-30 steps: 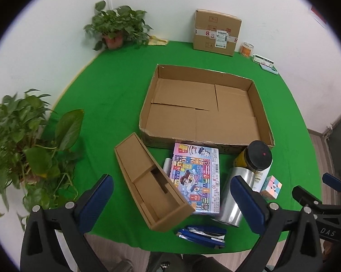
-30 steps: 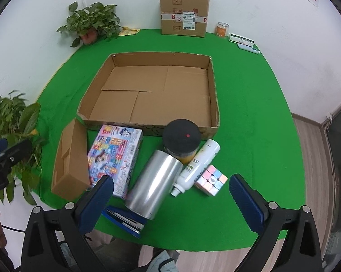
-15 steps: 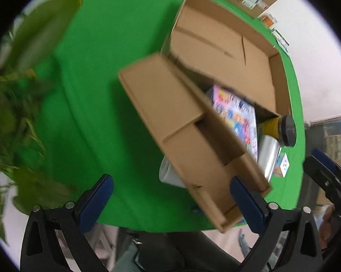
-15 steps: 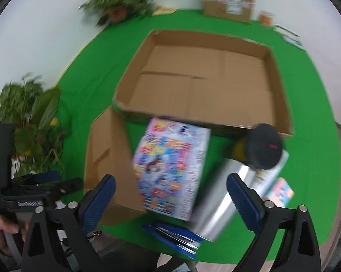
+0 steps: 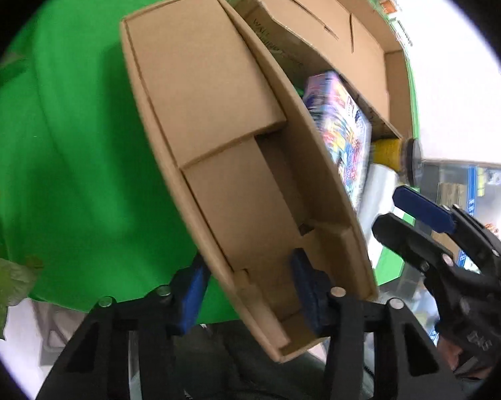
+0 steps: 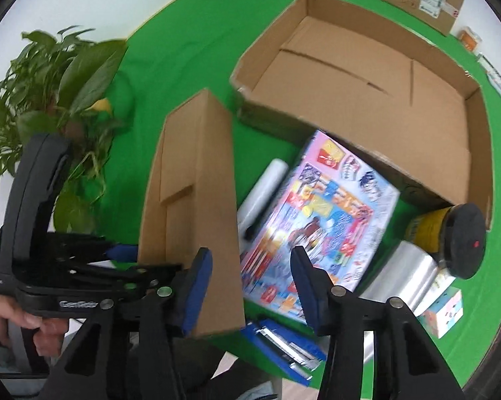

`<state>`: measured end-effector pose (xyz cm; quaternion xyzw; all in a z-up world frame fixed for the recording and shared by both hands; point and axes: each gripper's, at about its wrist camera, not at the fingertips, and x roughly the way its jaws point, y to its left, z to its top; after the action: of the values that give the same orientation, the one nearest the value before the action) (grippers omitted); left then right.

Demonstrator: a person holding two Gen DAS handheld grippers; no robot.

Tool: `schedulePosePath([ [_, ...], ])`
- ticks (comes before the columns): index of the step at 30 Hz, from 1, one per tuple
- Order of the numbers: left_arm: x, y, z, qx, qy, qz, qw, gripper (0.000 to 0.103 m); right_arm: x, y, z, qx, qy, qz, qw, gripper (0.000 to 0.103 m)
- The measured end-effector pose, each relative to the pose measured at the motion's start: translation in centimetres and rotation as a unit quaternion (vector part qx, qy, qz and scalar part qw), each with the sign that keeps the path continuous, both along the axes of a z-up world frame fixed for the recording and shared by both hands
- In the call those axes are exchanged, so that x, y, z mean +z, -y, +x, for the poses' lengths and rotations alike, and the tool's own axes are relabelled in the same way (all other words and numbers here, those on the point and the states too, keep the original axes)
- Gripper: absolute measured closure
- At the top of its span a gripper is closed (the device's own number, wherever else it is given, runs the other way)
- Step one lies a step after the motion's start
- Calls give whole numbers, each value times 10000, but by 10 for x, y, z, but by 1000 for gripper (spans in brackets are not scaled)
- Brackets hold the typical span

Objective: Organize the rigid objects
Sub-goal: 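Grasp the small cardboard box insert's wall with the right tool and lift, then carry the cardboard insert over the large tray and lower it inside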

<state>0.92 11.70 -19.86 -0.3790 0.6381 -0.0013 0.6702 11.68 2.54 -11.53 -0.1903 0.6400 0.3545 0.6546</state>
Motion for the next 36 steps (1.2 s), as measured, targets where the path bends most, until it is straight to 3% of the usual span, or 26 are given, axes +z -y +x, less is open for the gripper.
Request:
schedulePosePath([
  [9, 5, -6, -7, -135, 134, 180, 9997, 71, -35, -23, -36, 143, -413, -290, 9986, 66],
  [13, 4, -8, -6, -245, 117, 312, 9991, 73, -55, -31, -46, 34, -642, -453, 9969, 84],
  [17, 9, -15, -7, -243, 137, 518, 9983, 74, -62, -47, -57, 161, -616, -530, 9966, 85],
  [20, 32, -23, -11, -270, 402, 807, 9956, 74, -47, -59, -57, 274, -474, -333, 9979, 85],
  [22, 60, -26, -8, -365, 727, 1244, 9889, 74, -25, -67, -59, 290, -239, -102, 9992, 85],
  [26, 113, -37, -2, -327, 1293, 1710, 9762, 75, 22, -74, -52, 74, 127, 305, 9994, 85],
  [30, 162, -36, 18, -524, 1950, 2196, 9545, 75, 67, -69, -31, -504, 582, 887, 9931, 85],
  [33, 185, -33, 46, -674, 2322, 2334, 9418, 75, 97, -52, -10, -858, 909, 1134, 9857, 85],
  [36, 198, -31, 75, -833, 2521, 2440, 9327, 75, 110, -36, 23, -1177, 917, 1307, 9801, 85],
])
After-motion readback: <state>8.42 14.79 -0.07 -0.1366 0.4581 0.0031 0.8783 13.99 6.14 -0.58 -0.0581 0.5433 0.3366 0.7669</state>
